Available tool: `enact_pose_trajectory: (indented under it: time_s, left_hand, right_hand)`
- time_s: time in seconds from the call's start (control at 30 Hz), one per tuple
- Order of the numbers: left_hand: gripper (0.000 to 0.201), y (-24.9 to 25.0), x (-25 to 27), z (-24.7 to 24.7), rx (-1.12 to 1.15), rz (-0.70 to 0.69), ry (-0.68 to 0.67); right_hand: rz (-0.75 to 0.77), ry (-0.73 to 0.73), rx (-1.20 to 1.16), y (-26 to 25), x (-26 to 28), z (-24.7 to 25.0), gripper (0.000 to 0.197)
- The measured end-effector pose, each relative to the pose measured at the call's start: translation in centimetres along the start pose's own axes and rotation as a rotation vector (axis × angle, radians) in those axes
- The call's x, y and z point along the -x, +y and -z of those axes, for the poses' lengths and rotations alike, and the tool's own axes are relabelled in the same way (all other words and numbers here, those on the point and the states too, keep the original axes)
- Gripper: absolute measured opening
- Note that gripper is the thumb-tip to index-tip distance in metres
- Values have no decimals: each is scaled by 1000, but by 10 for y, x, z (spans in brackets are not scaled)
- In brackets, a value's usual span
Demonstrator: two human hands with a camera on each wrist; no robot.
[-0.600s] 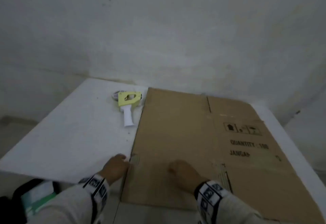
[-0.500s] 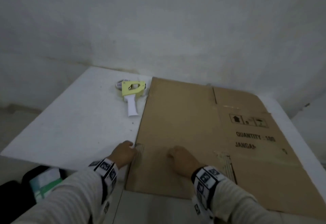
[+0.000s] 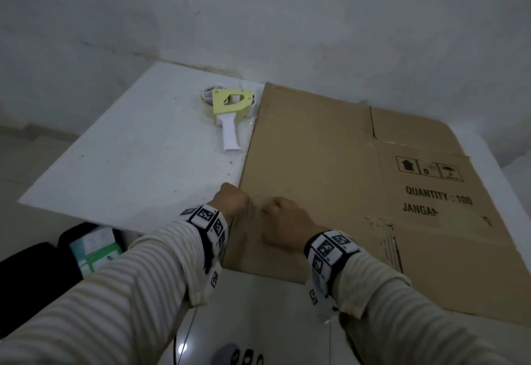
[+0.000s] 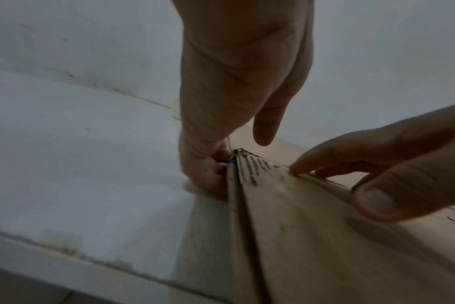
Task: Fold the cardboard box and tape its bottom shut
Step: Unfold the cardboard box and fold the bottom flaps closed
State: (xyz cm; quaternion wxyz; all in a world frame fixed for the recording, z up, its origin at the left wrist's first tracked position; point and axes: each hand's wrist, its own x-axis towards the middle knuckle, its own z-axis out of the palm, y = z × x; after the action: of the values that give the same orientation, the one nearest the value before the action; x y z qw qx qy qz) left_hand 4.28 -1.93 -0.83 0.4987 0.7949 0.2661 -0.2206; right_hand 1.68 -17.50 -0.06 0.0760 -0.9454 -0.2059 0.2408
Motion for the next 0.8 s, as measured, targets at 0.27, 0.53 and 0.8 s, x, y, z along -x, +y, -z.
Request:
enact_pose_trajectory:
  time_s: [0.27, 0.53, 0.8]
  left_hand:
    - [24, 16, 10, 20, 85, -57, -108]
    - [35, 30, 19, 30, 195, -84, -158]
    - [21, 38, 36, 40, -63, -376, -211]
  right_hand:
    - [138, -202, -12, 3, 21, 26, 89]
    - [199, -153, 288, -13, 63, 53, 78]
    - [102, 160, 250, -5, 83, 117, 45]
